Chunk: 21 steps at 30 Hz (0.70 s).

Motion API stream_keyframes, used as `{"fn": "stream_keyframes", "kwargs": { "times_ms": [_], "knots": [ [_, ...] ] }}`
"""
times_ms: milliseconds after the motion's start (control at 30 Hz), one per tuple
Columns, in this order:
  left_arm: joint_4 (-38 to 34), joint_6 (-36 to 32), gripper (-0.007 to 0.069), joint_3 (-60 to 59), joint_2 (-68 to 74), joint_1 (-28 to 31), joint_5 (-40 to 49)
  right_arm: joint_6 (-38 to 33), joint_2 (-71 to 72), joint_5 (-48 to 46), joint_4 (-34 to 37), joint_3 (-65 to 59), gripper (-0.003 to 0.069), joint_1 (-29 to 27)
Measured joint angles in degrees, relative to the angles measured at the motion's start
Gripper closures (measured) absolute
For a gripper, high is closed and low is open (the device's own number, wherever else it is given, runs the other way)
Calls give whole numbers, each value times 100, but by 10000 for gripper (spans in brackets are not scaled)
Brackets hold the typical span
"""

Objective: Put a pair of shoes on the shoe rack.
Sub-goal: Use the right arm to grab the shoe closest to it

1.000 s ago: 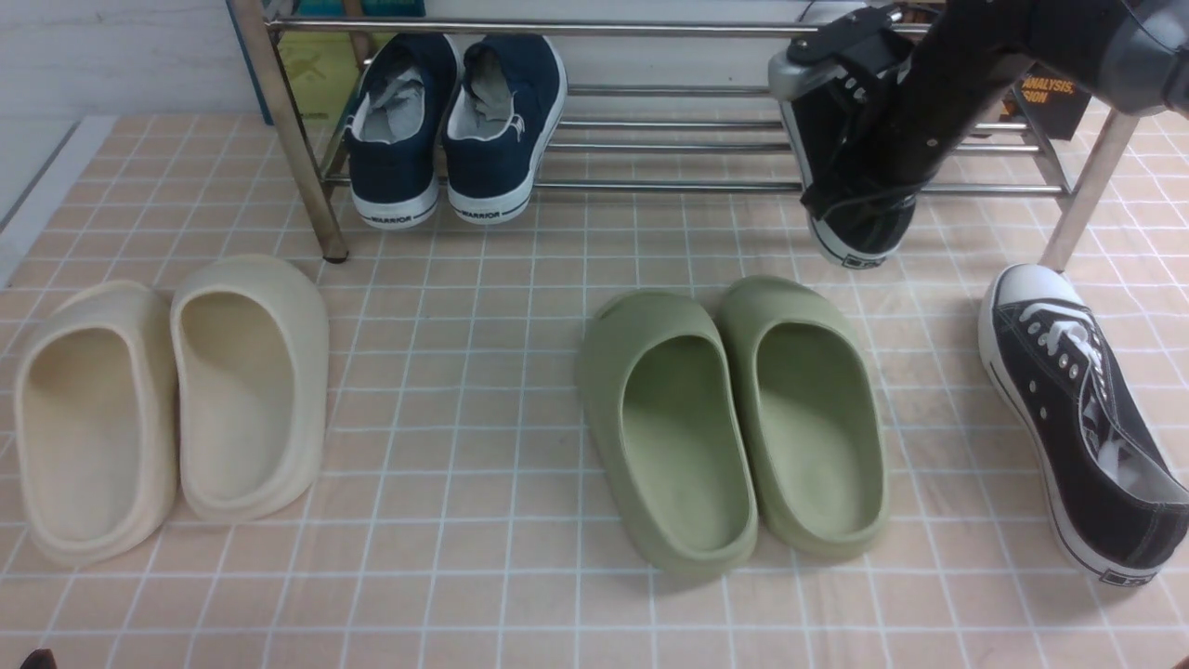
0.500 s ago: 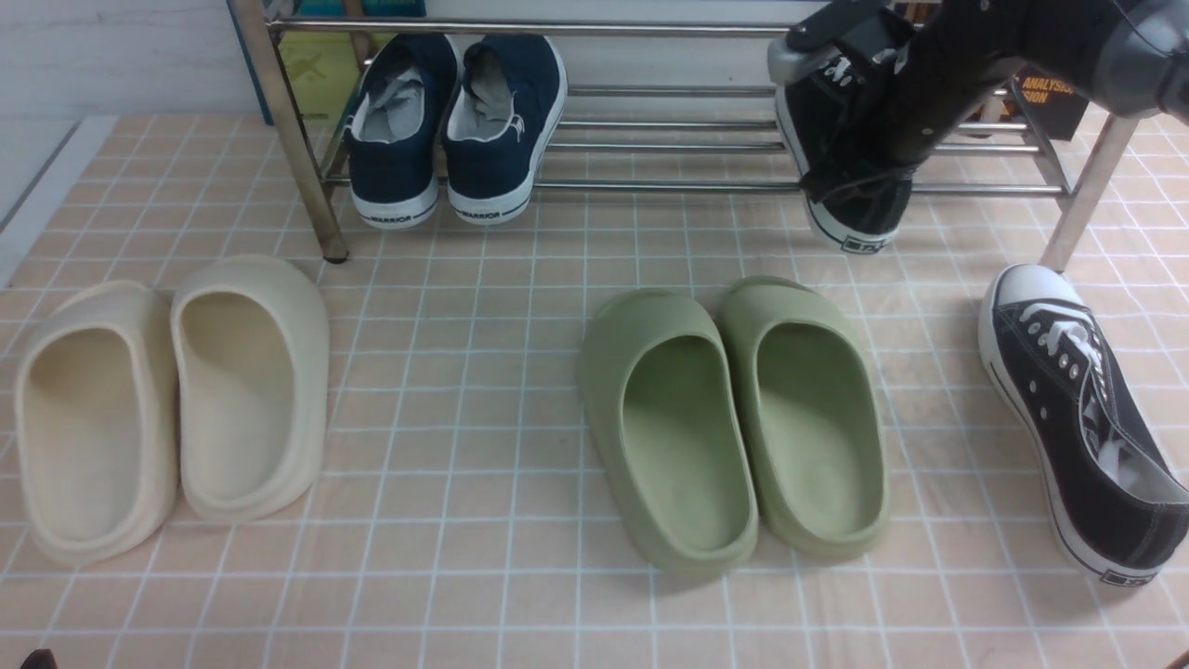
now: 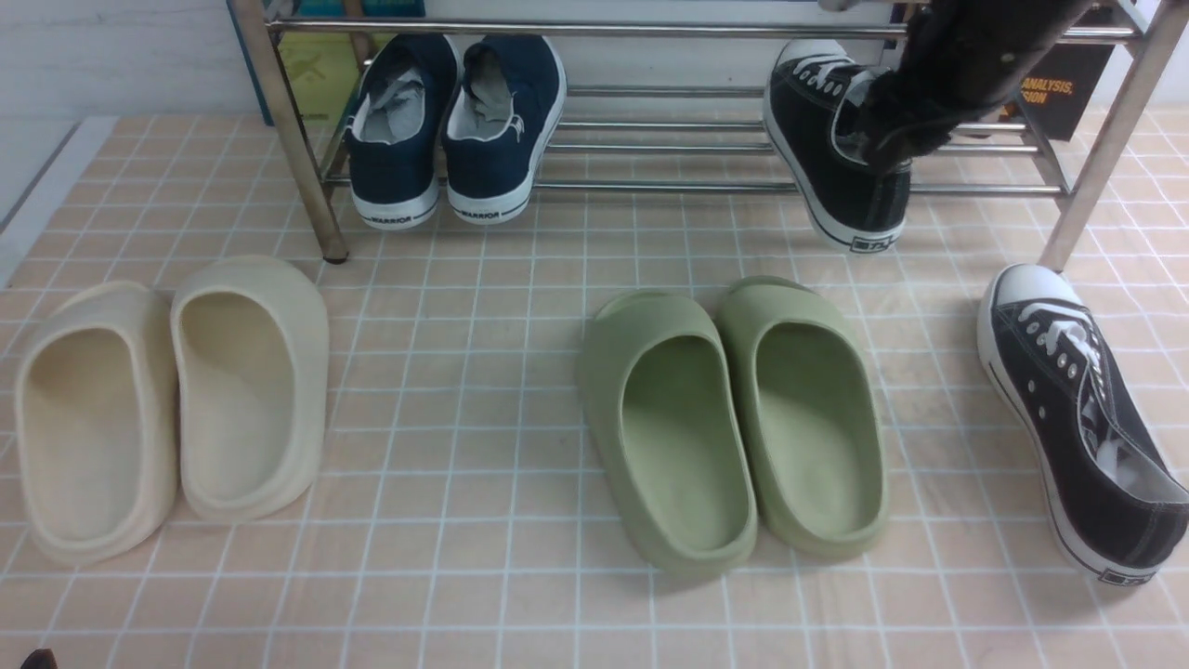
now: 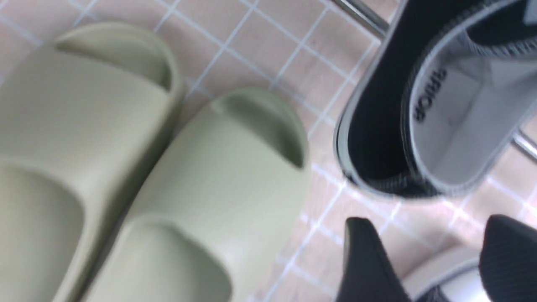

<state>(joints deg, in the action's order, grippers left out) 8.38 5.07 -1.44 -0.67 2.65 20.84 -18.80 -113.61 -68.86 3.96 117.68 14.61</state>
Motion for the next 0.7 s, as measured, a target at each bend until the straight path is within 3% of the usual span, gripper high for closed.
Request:
{"fn": "stream_keyframes", "kwargs": {
  "times_ms": [267,300,333,367,700],
  "knots": [
    [0,0,386,0,0,0,0,351,913,-227,0,-713,536,0],
    [0,0,386,0,0,0,0,476,1254,-223,-6,-1220,599,0],
    [0,0,386,0,0,0,0,485,1342,-223,-12,-1282,605,0],
    [0,0,386,0,0,0,0,542,1709,-225,-25,-1889,657,-11],
    [1,0,386,0,0,0,0,626,3206,9,-29,-4994,676,-518]
  ]
}}
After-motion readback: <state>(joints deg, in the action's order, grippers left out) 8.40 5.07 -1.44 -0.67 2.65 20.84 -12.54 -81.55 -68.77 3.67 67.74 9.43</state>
